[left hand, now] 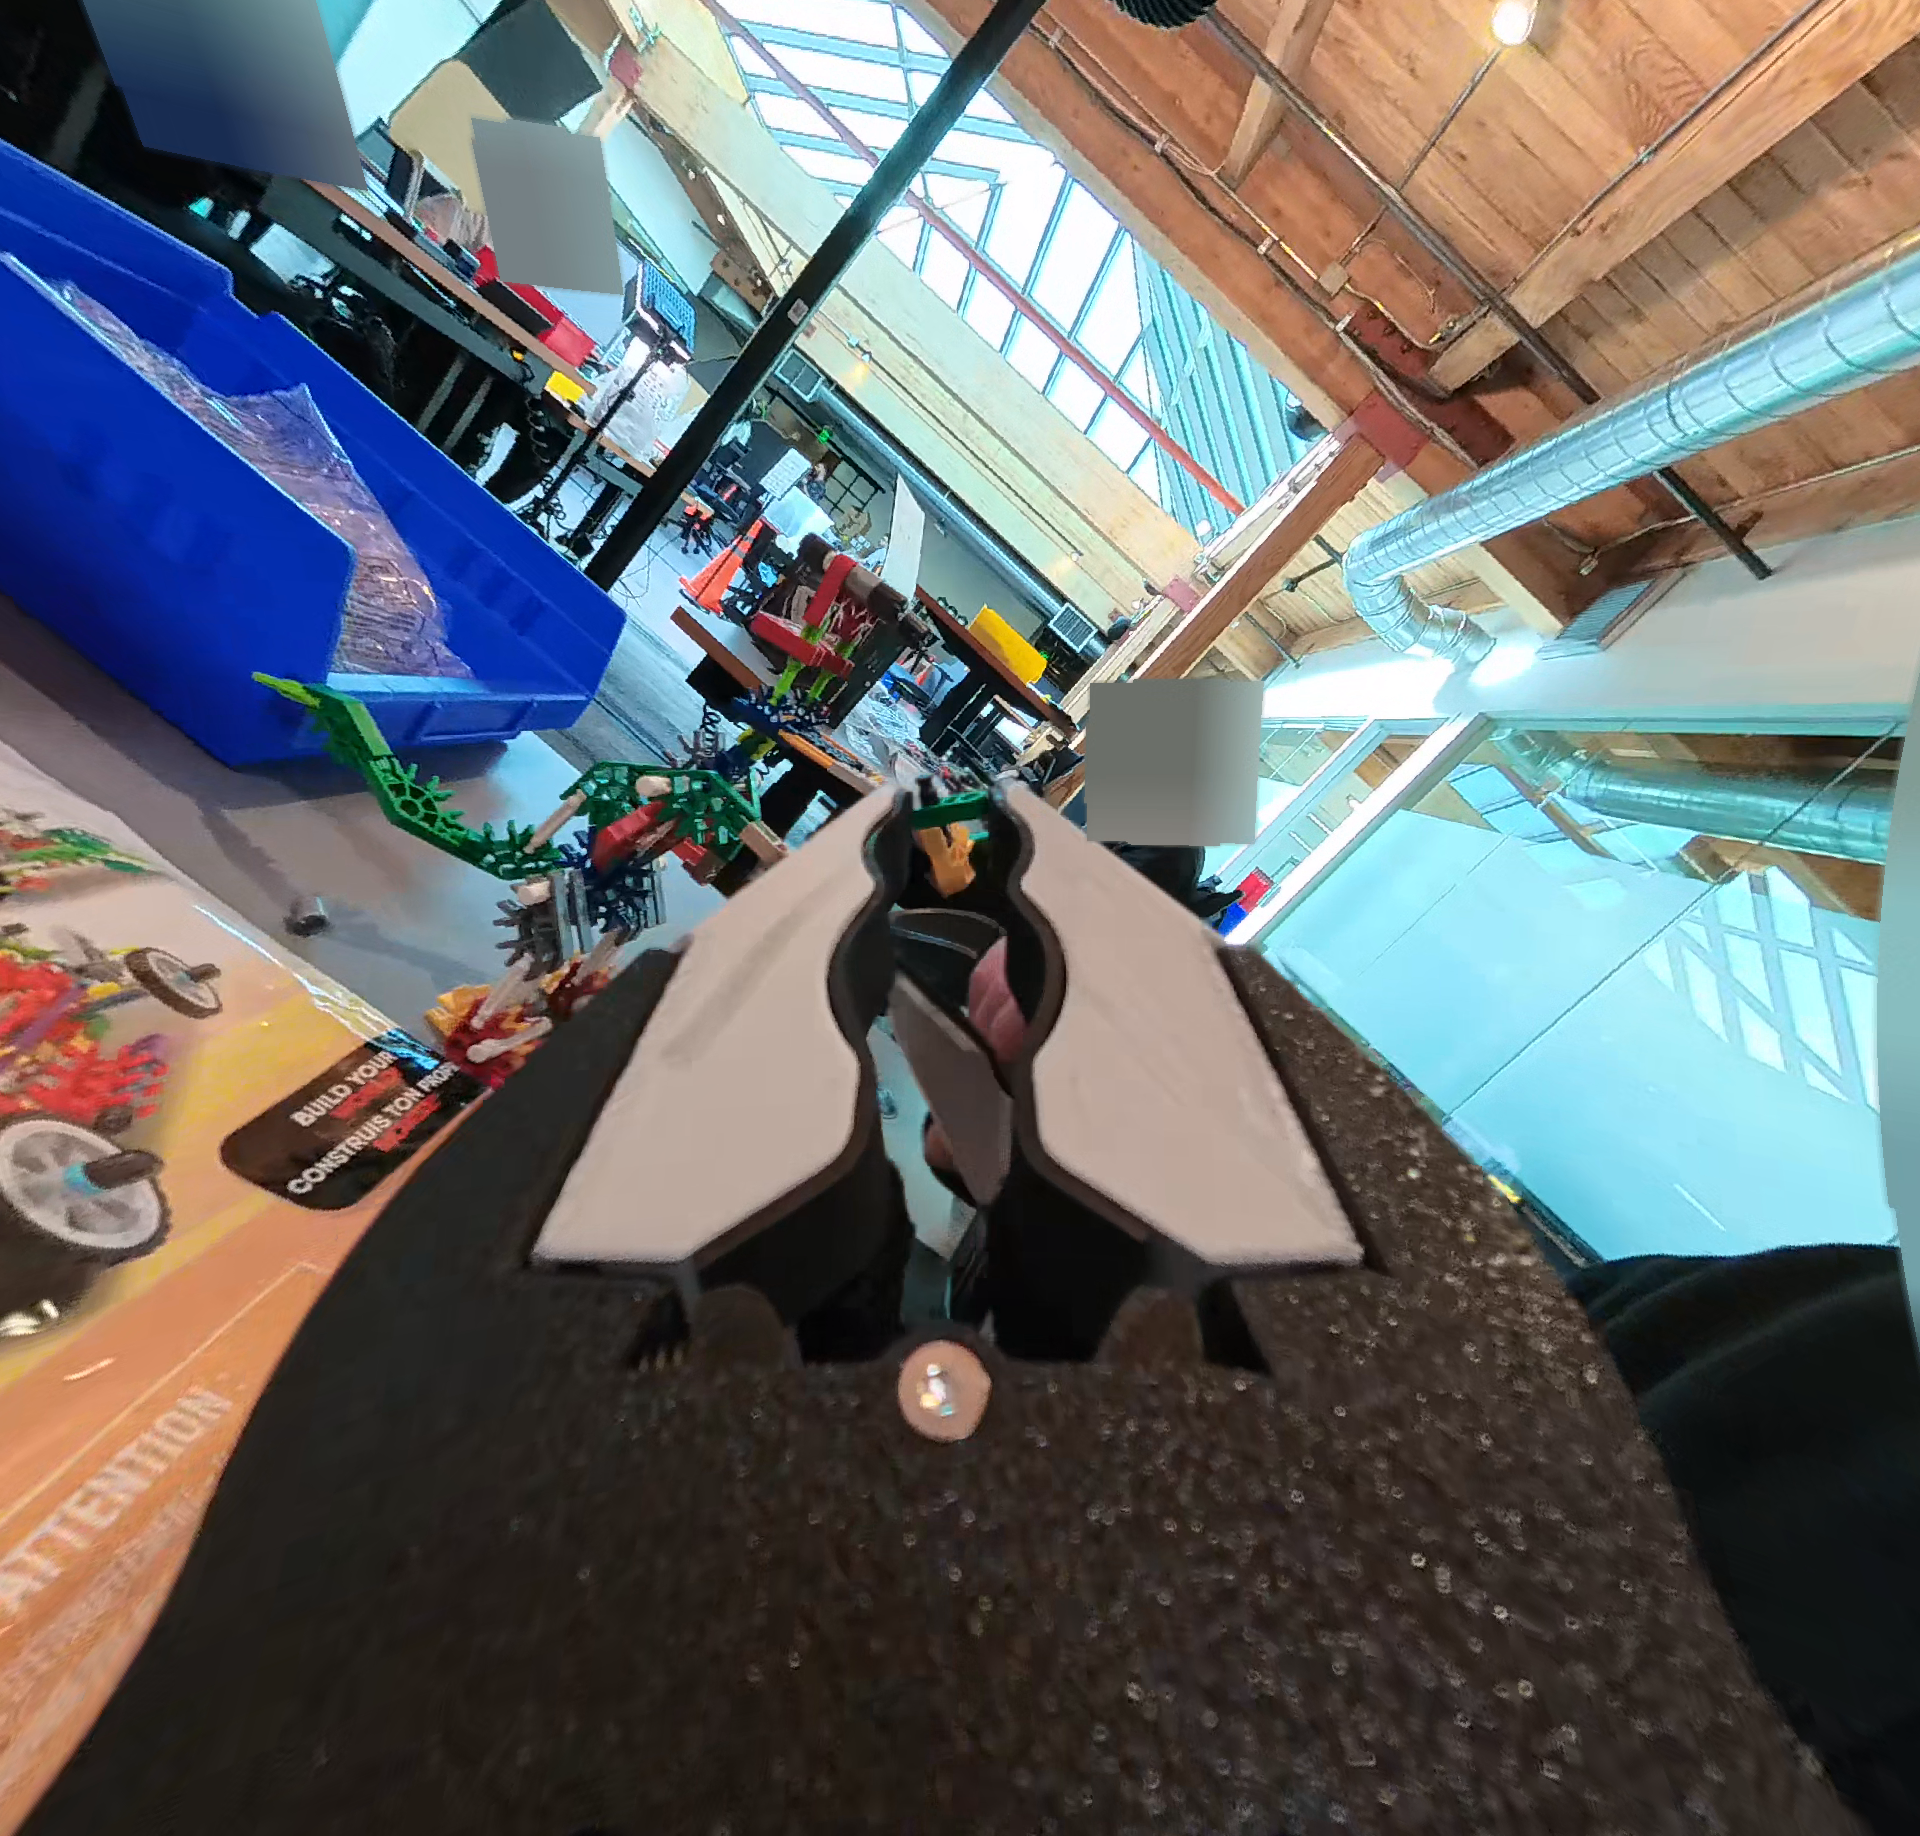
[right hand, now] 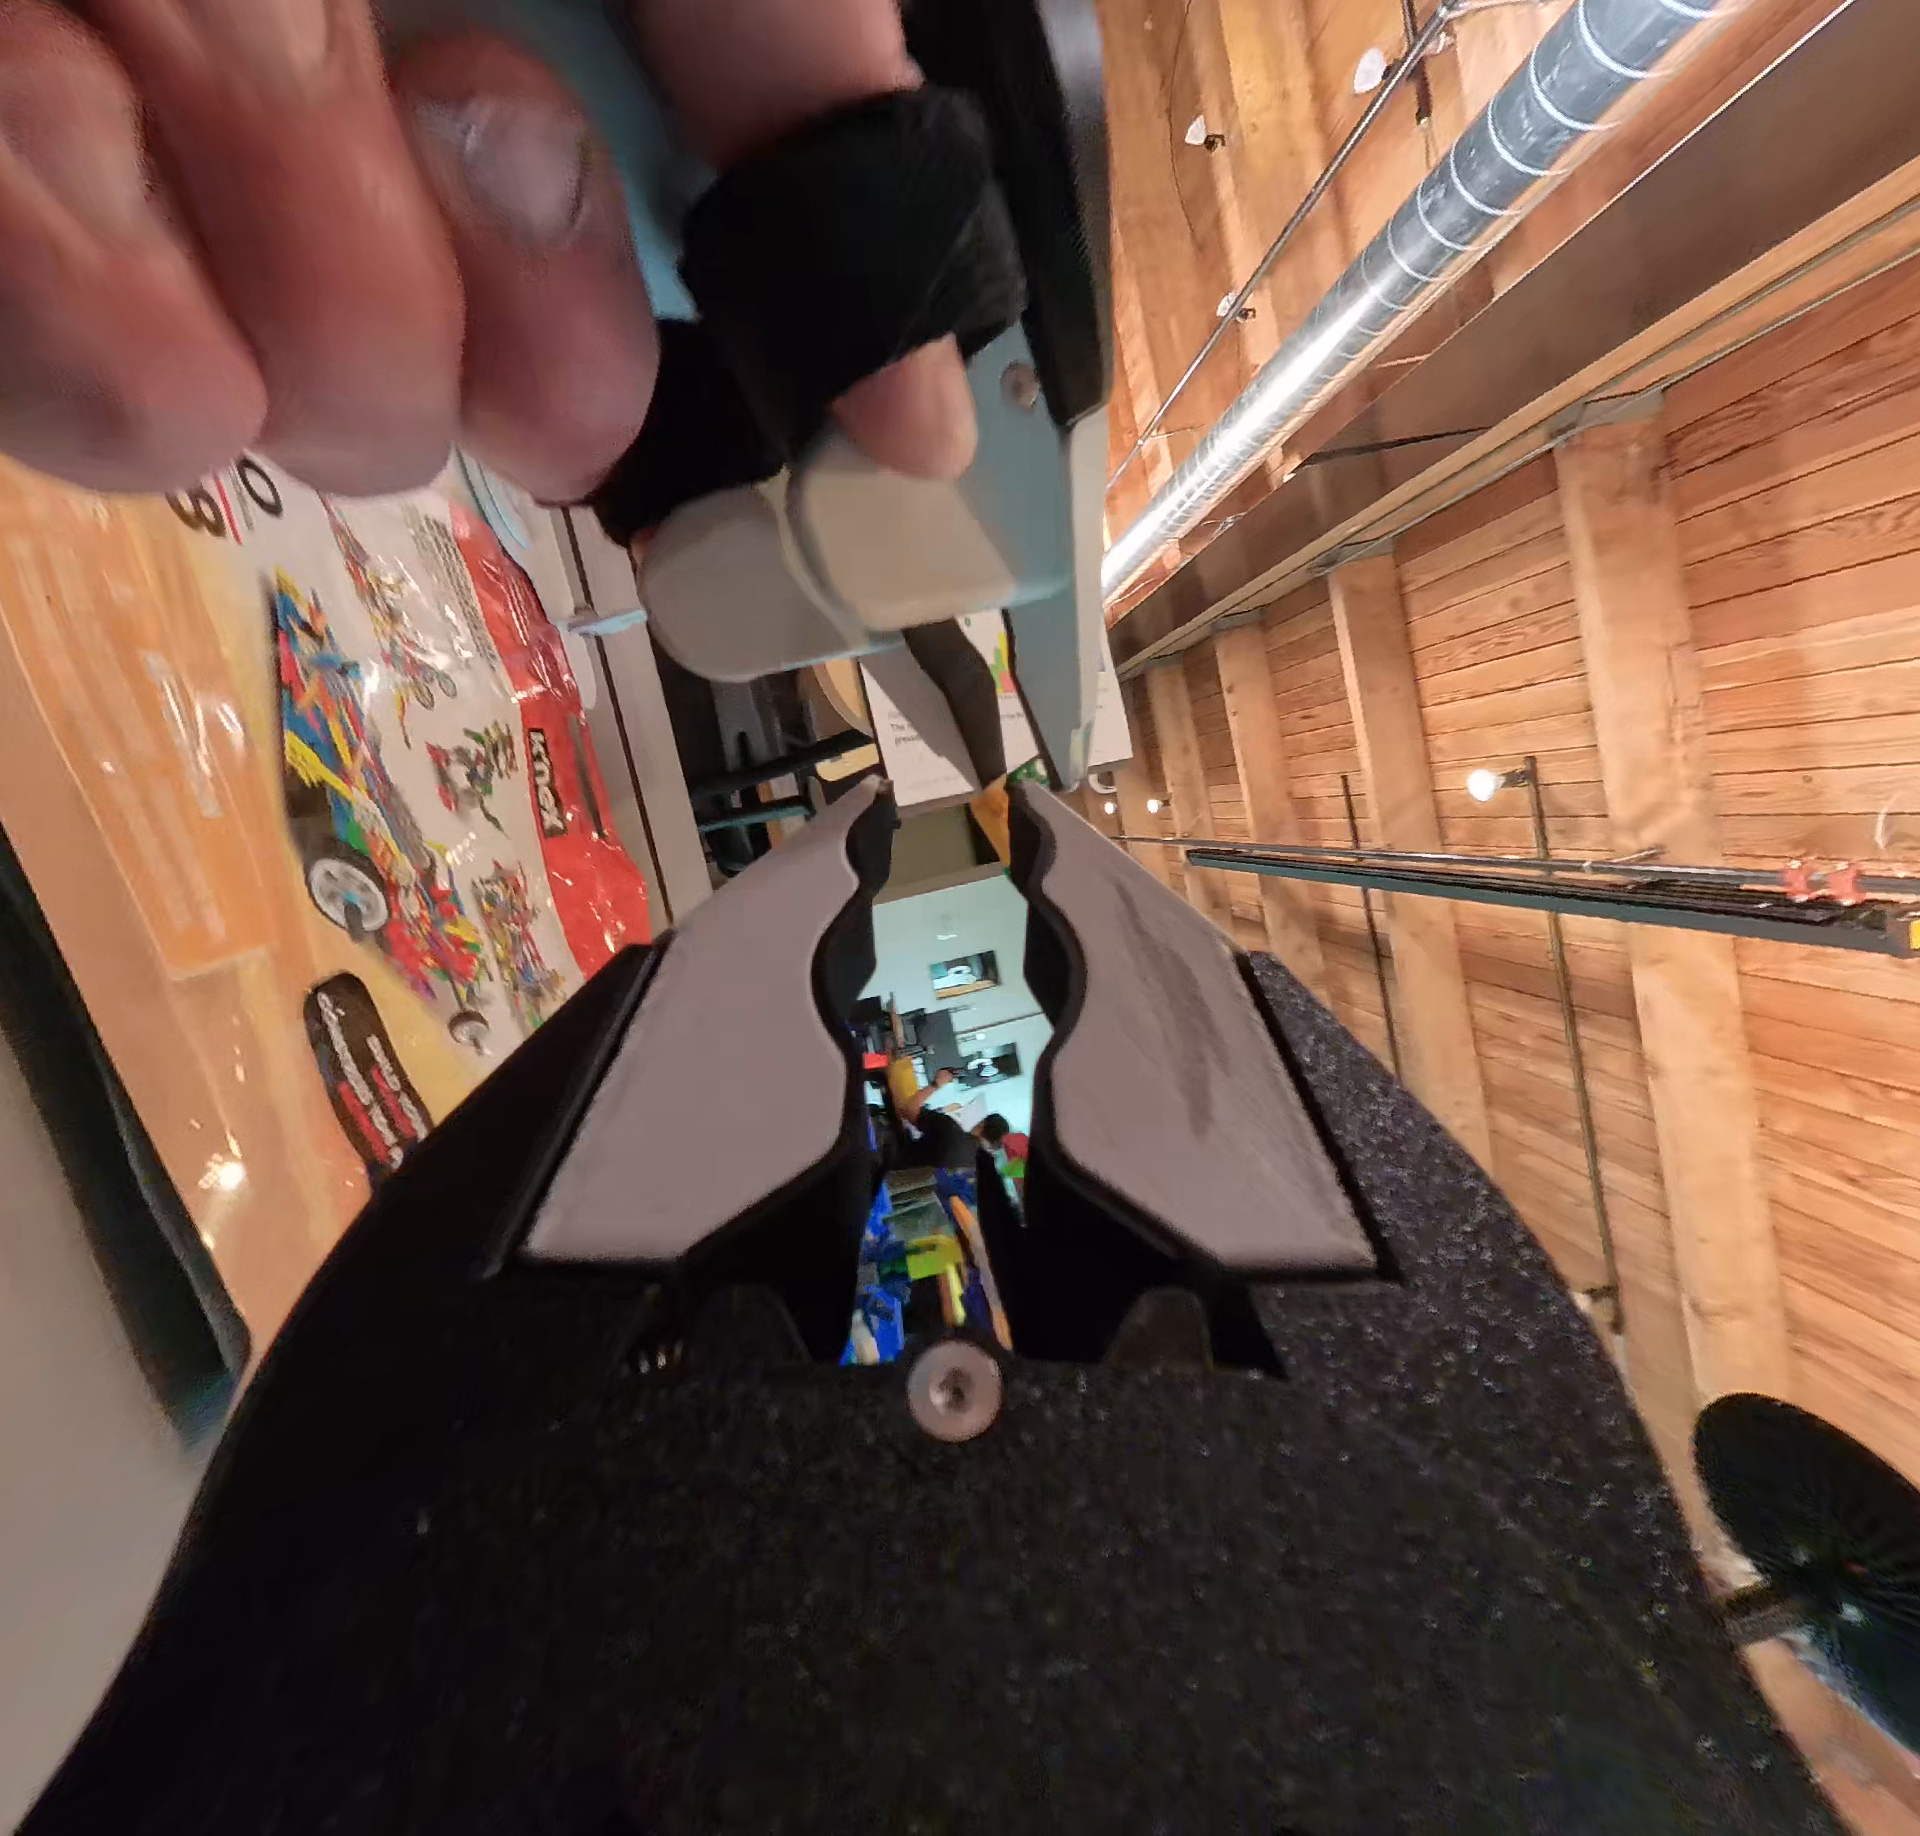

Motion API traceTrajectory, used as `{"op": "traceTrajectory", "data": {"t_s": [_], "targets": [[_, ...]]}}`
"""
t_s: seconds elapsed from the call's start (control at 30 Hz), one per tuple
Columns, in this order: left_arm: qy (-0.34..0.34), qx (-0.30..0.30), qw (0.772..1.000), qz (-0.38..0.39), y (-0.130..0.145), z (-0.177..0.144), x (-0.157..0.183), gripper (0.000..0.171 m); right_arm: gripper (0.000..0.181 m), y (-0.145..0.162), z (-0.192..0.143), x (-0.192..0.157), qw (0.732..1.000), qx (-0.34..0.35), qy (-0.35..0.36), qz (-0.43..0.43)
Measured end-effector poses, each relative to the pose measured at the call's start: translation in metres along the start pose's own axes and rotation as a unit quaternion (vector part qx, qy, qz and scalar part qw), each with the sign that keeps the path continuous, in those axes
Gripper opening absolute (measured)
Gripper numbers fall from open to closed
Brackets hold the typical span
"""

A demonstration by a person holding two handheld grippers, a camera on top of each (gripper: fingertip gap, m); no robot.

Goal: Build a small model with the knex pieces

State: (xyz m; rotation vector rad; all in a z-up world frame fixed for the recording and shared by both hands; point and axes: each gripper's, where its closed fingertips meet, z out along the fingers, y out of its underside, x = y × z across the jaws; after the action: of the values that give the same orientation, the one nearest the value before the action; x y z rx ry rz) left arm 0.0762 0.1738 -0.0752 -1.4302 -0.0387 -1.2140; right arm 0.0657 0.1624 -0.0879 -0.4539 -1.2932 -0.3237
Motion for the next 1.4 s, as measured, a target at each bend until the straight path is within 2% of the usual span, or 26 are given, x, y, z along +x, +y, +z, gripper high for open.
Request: {"op": "traceTrajectory", "data": {"t_s": [0.1, 0.17, 0.43, 0.5, 0.6, 0.73, 0.8, 0.87, 0.97, 1.03, 1.13, 1.23, 1.4], "targets": [[-0.004, -0.003, 1.000, -0.014, 0.004, 0.004, 0.000, 0.011, 0.020, 0.008, -0.001, 0.002, 1.000, 0.005, 0.010, -0.025], [0.003, -0.006, 1.000, -0.029, 0.007, 0.007, 0.001, 0.010, 0.005, 0.009, -0.005, 0.008, 0.999, 0.015, 0.023, -0.030], [0.027, -0.015, 0.999, -0.040, 0.014, 0.024, 0.014, 0.011, 0.001, 0.018, -0.020, 0.022, 0.999, 0.025, 0.031, -0.018], [0.029, -0.017, 0.999, -0.025, 0.016, 0.028, 0.016, 0.010, 0.000, 0.023, -0.025, 0.028, 0.999, 0.027, 0.030, -0.003], [0.025, -0.027, 0.999, 0.021, 0.019, 0.034, 0.017, 0.019, 0.000, 0.031, -0.032, 0.034, 0.999, 0.034, 0.007, 0.034], [0.007, -0.044, 0.990, 0.135, 0.018, 0.038, 0.012, 0.018, 0.000, 0.048, -0.042, 0.044, 0.994, 0.038, -0.050, 0.090], [-0.022, -0.064, 0.969, 0.239, 0.020, 0.043, 0.004, 0.020, 0.000, 0.056, -0.048, 0.050, 0.988, 0.048, -0.086, 0.120], [-0.032, -0.094, 0.934, 0.344, 0.028, 0.051, 0.003, 0.020, 0.000, 0.066, -0.052, 0.055, 0.980, 0.060, -0.122, 0.146], [-0.060, -0.131, 0.843, 0.518, 0.037, 0.064, -0.001, 0.022, 0.001, 0.077, -0.058, 0.057, 0.961, 0.080, -0.186, 0.187], [-0.068, -0.144, 0.787, 0.596, 0.040, 0.072, -0.004, 0.022, 0.001, 0.087, -0.058, 0.058, 0.951, 0.087, -0.217, 0.203], [-0.067, -0.151, 0.726, 0.668, 0.044, 0.083, -0.007, 0.022, 0.002, 0.096, -0.059, 0.054, 0.932, 0.107, -0.263, 0.225], [-0.067, -0.157, 0.694, 0.699, 0.047, 0.092, -0.013, 0.022, 0.001, 0.099, -0.058, 0.045, 0.920, 0.124, -0.296, 0.225], [-0.058, -0.156, 0.670, 0.723, 0.048, 0.100, -0.021, 0.019, 0.002, 0.100, -0.058, 0.034, 0.899, 0.150, -0.338, 0.236]]}}
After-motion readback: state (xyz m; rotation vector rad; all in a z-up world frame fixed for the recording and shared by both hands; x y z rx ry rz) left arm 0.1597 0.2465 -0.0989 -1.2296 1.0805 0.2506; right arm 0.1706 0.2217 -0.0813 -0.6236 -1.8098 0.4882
